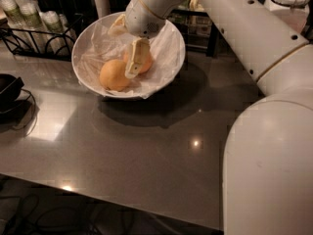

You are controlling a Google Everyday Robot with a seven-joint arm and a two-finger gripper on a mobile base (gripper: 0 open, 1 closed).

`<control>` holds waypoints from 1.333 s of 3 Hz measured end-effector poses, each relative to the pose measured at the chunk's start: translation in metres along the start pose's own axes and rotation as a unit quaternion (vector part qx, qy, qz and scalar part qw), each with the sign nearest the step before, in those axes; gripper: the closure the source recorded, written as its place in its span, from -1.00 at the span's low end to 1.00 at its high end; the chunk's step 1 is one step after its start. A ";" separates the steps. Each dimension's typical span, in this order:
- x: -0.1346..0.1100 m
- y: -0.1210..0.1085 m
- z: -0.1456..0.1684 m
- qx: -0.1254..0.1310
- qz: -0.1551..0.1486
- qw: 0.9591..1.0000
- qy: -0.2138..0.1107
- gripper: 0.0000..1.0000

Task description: Pick orange from white bowl

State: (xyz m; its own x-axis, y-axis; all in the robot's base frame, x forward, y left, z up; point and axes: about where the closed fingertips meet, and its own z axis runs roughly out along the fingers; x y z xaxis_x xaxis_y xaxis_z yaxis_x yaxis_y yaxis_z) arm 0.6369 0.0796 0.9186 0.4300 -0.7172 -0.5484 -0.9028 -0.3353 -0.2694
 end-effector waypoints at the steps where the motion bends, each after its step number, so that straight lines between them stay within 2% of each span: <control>1: -0.001 -0.002 0.005 -0.001 -0.001 1.000 -0.001 -0.66; 4: 0.013 0.005 0.041 -0.031 0.010 0.999 0.000 -0.66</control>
Offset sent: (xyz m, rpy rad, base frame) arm 0.0015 0.0147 -0.0328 -0.0270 0.0401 0.0249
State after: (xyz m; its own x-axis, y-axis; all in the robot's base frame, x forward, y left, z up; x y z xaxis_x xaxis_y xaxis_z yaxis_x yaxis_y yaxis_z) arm 0.6382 0.0937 0.8772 0.4123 -0.7244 -0.5524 -0.9098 -0.3590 -0.2083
